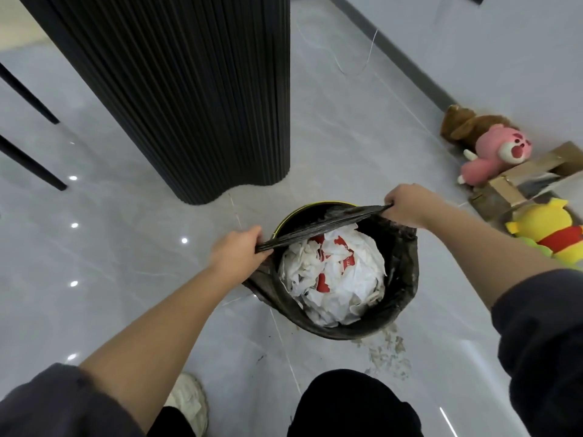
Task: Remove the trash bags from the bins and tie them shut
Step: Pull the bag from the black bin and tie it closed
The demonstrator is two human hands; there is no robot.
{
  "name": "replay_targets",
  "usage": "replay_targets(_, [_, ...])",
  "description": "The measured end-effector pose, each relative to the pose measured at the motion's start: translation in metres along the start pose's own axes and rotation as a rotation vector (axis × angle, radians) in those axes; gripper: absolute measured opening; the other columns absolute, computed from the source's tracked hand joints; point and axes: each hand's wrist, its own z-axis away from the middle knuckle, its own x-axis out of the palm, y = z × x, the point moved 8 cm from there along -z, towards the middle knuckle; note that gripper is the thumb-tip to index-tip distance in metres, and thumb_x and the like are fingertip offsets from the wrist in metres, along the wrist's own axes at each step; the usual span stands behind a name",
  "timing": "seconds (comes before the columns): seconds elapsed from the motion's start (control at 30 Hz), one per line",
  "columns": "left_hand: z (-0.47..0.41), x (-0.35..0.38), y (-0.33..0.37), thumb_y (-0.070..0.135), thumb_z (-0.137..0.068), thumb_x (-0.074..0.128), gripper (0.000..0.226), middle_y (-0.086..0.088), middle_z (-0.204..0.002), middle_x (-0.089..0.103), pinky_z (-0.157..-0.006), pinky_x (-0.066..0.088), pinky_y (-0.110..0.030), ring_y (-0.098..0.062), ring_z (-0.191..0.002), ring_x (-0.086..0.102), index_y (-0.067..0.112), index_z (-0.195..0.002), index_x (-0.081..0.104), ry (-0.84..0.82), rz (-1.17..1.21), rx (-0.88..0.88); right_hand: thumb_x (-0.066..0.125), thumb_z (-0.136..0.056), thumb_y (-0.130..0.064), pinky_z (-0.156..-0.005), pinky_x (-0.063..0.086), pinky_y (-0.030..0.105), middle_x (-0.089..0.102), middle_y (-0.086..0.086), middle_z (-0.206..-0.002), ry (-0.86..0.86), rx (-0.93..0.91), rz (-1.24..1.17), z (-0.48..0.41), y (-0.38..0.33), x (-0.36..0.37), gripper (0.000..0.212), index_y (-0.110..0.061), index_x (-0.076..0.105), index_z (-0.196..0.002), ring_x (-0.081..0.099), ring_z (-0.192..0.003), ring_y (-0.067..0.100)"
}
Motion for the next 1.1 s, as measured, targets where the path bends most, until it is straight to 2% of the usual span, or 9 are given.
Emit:
replay_targets(0.13, [0.013,0.018,-0.037,0.031,-0.087,0.058,0.021,-0.007,-0.087,0.064,-0.075,0.050,-0.033,-0.029,-0.084,0.060,0.013,-0.094,0.066,-0.022,0.499,-0.408,0.059,-0.083,-0.026,-0.067,0.042,0.030,0.058,0.013,-0.072,-0.002,0.236,-0.370,0.025,0.039,0.019,0.025,-0.004,0.064,-0.071,0.054,-0.076,0.030])
replay_targets(0.3, [0.043,0.037,-0.024,0.013,-0.097,0.043,0.018,-0.011,-0.082,0.063,-0.065,0.055,-0.040,-0.028,-0.072,0.061,0.007,-0.103,0.059,-0.143,1.240,-0.738,0.053,-0.088,-0.020,-0.054,0.046,0.025,0.056,0.006,-0.071,-0.060,0.568,-1.131,0.069,0.066,0.058,0.012,-0.012,0.056,-0.080,0.053,-0.059,0.019])
replay_targets(0.4, [0.046,0.047,-0.021,0.017,-0.097,0.040,0.030,-0.016,-0.101,0.064,-0.083,0.053,-0.048,-0.034,-0.094,0.062,0.004,-0.119,0.056,-0.127,1.277,-0.847,0.053,-0.089,-0.025,-0.047,0.050,0.020,0.062,0.001,-0.054,-0.168,0.671,-1.214,0.082,0.075,0.076,0.015,-0.016,0.054,-0.076,0.059,-0.046,0.016])
replay_targets(0.47, [0.047,0.044,-0.022,0.028,-0.096,0.041,0.035,-0.016,-0.107,0.061,-0.075,0.053,-0.040,-0.034,-0.095,0.061,0.005,-0.119,0.055,-0.142,1.024,-0.795,0.055,-0.088,-0.029,-0.063,0.054,0.028,0.066,0.003,-0.055,-0.279,0.664,-1.142,0.087,0.081,0.087,0.016,-0.015,0.057,-0.081,0.062,-0.053,0.019])
replay_targets(0.6, [0.051,0.036,0.001,0.062,-0.084,0.053,0.050,-0.004,-0.060,0.047,-0.044,0.033,-0.021,-0.018,-0.049,0.044,0.012,-0.083,0.058,-0.492,0.568,-0.355,0.064,-0.085,-0.039,-0.078,0.051,0.035,0.067,0.013,-0.084,-0.294,0.517,-0.806,0.092,0.101,0.079,0.036,-0.004,0.062,-0.088,0.065,-0.079,0.028])
replay_targets(0.73, [0.055,0.023,0.016,0.044,-0.085,0.064,0.033,0.002,-0.053,0.056,-0.040,0.031,-0.021,-0.011,-0.042,0.040,0.012,-0.078,0.061,-0.756,0.219,-0.086,0.064,-0.087,-0.035,-0.071,0.045,0.030,0.063,0.010,-0.081,-0.217,0.370,-0.664,0.092,0.096,0.056,0.030,-0.006,0.067,-0.091,0.058,-0.074,0.025])
replay_targets(0.83, [0.039,0.005,0.030,0.029,-0.093,0.056,0.027,0.001,-0.053,0.052,-0.044,0.034,-0.022,-0.012,-0.045,0.043,0.013,-0.070,0.058,-0.587,0.253,-0.041,0.056,-0.091,-0.012,-0.062,0.044,0.026,0.063,0.007,-0.081,-0.099,0.162,-0.895,0.087,0.061,0.027,0.014,-0.017,0.068,-0.096,0.056,-0.070,0.018])
replay_targets(0.93, [0.029,-0.013,0.041,0.020,-0.093,0.053,0.021,0.002,-0.057,0.058,-0.044,0.038,-0.016,-0.008,-0.047,0.054,0.009,-0.079,0.064,-0.324,0.368,-0.001,0.046,-0.090,0.003,-0.079,0.051,0.023,0.069,0.001,-0.103,-0.138,-0.039,-1.134,0.093,0.002,0.014,0.040,-0.028,0.066,-0.103,0.063,-0.088,0.014])
replay_targets(1.1, [0.030,-0.023,0.048,0.009,-0.091,0.057,0.011,0.002,-0.067,0.062,-0.051,0.047,-0.016,-0.006,-0.048,0.054,0.014,-0.088,0.066,-0.197,0.620,0.041,0.045,-0.090,0.001,-0.078,0.045,0.006,0.069,-0.012,-0.098,-0.233,-0.263,-1.073,0.092,-0.090,0.032,0.037,-0.022,0.070,-0.104,0.062,-0.088,-0.006])
